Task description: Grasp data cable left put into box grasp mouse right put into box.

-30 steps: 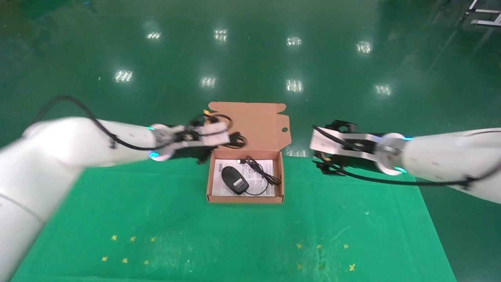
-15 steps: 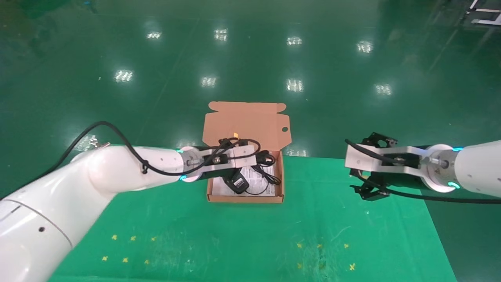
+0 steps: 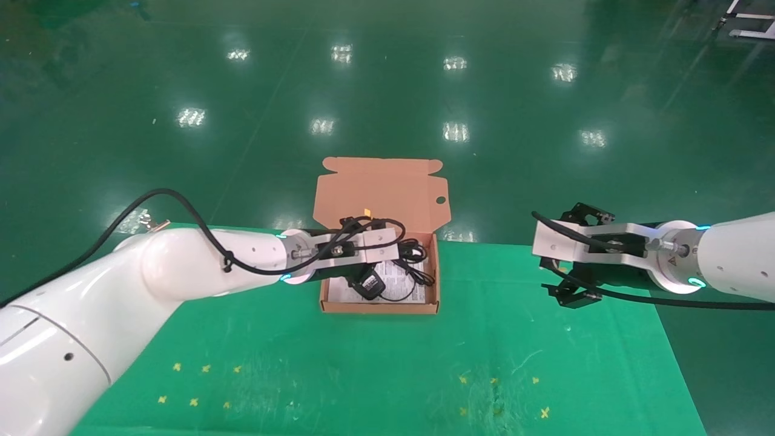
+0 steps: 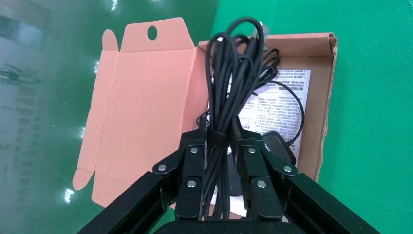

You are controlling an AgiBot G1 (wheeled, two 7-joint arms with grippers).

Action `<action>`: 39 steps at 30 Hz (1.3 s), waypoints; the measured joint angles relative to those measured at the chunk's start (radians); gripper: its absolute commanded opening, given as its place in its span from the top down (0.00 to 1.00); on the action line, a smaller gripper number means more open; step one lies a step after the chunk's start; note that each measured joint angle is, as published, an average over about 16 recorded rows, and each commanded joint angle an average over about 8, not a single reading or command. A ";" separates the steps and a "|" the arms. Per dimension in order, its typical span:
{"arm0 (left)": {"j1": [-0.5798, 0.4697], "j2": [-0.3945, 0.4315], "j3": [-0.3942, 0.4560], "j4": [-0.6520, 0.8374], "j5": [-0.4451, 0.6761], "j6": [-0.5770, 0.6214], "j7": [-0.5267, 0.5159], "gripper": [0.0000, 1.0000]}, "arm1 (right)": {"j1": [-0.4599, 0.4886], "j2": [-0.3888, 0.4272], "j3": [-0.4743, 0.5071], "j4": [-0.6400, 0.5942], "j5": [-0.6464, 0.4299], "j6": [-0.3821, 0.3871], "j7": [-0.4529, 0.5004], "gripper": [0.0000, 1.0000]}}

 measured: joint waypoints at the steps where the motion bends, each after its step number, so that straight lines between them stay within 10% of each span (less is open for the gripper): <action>1: 0.000 -0.003 -0.001 -0.005 -0.002 0.001 -0.001 0.00 | 0.000 -0.001 0.000 -0.003 0.002 0.000 -0.002 0.00; 25: -0.104 -0.115 -0.109 -0.122 -0.118 -0.001 -0.060 0.00 | 0.111 -0.043 0.033 -0.036 0.001 -0.106 -0.133 0.00; 39: -0.003 -0.238 -0.240 -0.226 -0.286 0.164 -0.077 0.00 | -0.052 -0.020 0.267 -0.044 0.215 -0.239 -0.232 0.00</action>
